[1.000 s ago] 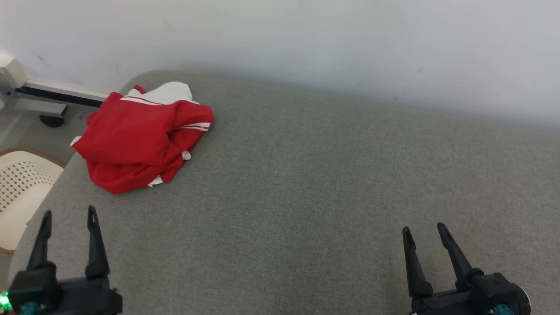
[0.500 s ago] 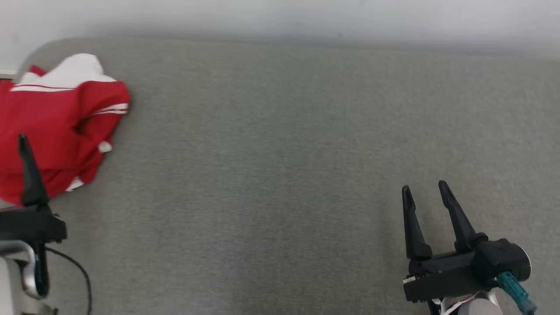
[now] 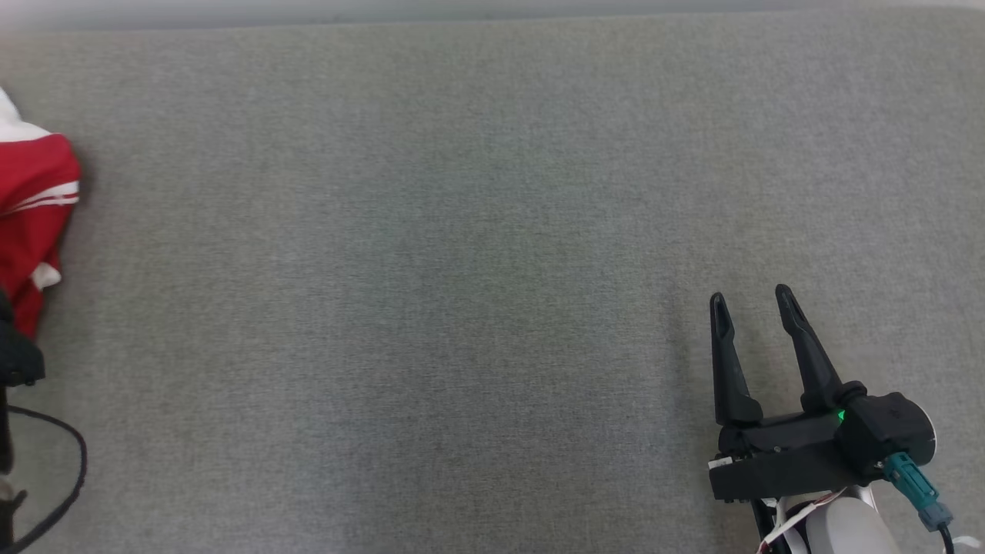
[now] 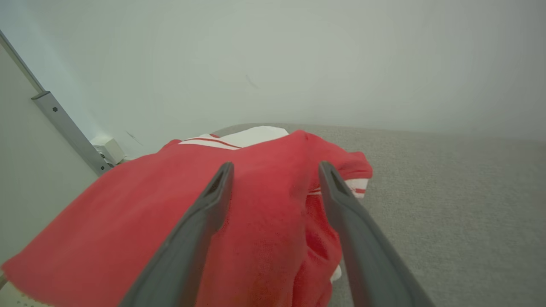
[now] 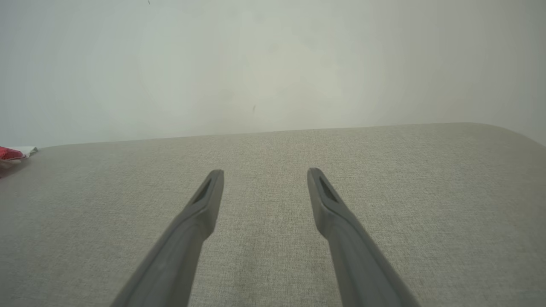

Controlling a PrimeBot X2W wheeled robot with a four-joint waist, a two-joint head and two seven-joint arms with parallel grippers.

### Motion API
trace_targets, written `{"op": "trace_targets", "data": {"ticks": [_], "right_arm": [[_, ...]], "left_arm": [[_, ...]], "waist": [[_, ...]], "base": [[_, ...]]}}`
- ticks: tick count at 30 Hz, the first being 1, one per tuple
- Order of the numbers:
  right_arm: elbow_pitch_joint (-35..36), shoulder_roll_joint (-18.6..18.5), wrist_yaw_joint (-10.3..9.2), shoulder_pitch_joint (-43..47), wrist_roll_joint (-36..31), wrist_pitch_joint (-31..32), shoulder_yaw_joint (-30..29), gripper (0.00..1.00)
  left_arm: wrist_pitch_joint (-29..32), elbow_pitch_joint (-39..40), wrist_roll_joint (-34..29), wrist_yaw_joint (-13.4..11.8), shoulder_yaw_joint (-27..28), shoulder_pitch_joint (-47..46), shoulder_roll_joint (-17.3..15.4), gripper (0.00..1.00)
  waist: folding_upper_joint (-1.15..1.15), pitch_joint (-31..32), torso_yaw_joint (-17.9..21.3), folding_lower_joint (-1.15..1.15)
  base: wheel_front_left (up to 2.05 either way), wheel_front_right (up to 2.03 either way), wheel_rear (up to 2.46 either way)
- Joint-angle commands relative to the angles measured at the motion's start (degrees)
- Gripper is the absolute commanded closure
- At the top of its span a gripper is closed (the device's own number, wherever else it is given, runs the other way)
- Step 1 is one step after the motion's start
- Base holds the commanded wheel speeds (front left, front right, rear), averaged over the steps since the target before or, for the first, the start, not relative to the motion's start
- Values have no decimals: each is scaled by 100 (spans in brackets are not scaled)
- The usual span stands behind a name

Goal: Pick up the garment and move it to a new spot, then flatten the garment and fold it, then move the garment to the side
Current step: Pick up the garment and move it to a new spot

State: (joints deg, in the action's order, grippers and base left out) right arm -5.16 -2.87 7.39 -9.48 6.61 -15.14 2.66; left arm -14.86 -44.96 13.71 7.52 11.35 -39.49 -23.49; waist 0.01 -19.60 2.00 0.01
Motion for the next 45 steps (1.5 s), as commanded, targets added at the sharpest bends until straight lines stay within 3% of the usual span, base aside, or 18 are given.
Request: {"op": "trace_targets", "data": {"ticks": [1, 9, 15, 16, 17, 18, 27, 38, 45], "right_arm": [[-4, -2, 19, -46, 50, -5, -3, 0], [7, -4, 19, -95, 106, -5, -13, 0], [-10, -3, 19, -78, 106, -5, -36, 0], [-10, -4, 19, -69, 105, -5, -40, 0], [-12, -3, 19, -59, 101, -5, -41, 0], [-13, -3, 19, -47, 95, -5, -40, 0], [-54, -4, 19, 166, 76, -5, -73, 0], [-131, -4, 19, 302, 98, -5, -90, 0], [-180, -6, 19, 435, 187, -6, -68, 0]], "left_arm": [[4, -136, 126, -14, -94, -141, -115, 0], [161, -1026, 277, -13, -505, -595, -498, 0], [184, -1602, 285, -38, -589, -860, -513, 0], [177, -1682, 297, -36, -603, -889, -505, 6], [144, -1712, 294, -34, -616, -901, -512, 89], [119, -1761, 301, -33, -623, -907, -517, 100], [-37, -1457, 475, -10, -629, -1026, -547, 100], [-32, 417, 456, -10, -759, -837, -296, 100], [-33, 1478, 379, -10, -1113, -937, 95, 100]], "waist": [[-1, -175, 176, -1], [-1, -298, 295, -1], [-1, -261, 278, -1], [-1, -244, 269, -1], [-1, -222, 258, -1], [-1, -195, 246, -1], [-1, 168, 40, -1], [-1, 606, -65, -1], [-1, 843, 170, -1]], "base": [[0, 0, 0], [0, 0, 0], [0, 0, 0], [0, 0, 0], [0, 0, 0], [0, 0, 0], [0, 0, 0], [0, 0, 0], [0, 0, 0]]}}
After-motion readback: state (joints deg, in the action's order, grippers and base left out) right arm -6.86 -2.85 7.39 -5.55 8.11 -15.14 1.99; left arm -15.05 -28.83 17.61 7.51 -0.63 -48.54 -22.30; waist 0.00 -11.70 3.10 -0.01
